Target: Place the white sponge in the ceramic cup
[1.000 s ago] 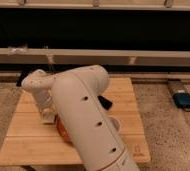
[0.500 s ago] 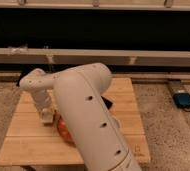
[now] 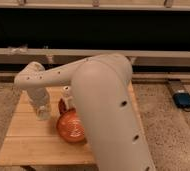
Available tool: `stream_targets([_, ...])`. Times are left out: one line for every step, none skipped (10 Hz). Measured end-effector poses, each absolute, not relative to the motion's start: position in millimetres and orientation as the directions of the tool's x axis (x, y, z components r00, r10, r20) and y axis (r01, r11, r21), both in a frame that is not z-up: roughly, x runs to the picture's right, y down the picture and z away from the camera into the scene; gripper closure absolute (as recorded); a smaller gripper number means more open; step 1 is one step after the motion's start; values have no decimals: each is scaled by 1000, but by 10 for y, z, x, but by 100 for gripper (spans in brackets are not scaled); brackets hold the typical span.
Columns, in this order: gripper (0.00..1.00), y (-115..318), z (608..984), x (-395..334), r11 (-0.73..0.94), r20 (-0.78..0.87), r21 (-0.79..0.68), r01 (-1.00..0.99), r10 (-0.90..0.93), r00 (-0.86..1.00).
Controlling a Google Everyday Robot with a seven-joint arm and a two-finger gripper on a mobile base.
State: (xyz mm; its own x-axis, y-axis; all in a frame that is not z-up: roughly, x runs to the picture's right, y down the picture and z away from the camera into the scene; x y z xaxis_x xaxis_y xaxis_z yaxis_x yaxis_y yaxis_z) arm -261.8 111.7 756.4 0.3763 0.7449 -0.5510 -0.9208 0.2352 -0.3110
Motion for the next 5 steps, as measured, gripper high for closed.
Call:
stream_targets([100, 1100, 7408, -2470, 229, -529, -323, -918, 761, 376])
stream_targets([100, 1080, 7291, -2295, 222, -508, -330, -918, 778, 371])
stream_targets([100, 1084, 7201, -2078, 204, -493, -339, -918, 793, 358])
stream_targets([100, 1065, 7150, -1842, 183, -480, -341, -922, 810, 338])
stream_targets([100, 1039, 7112, -1641, 161, -470, -340, -926, 824, 316])
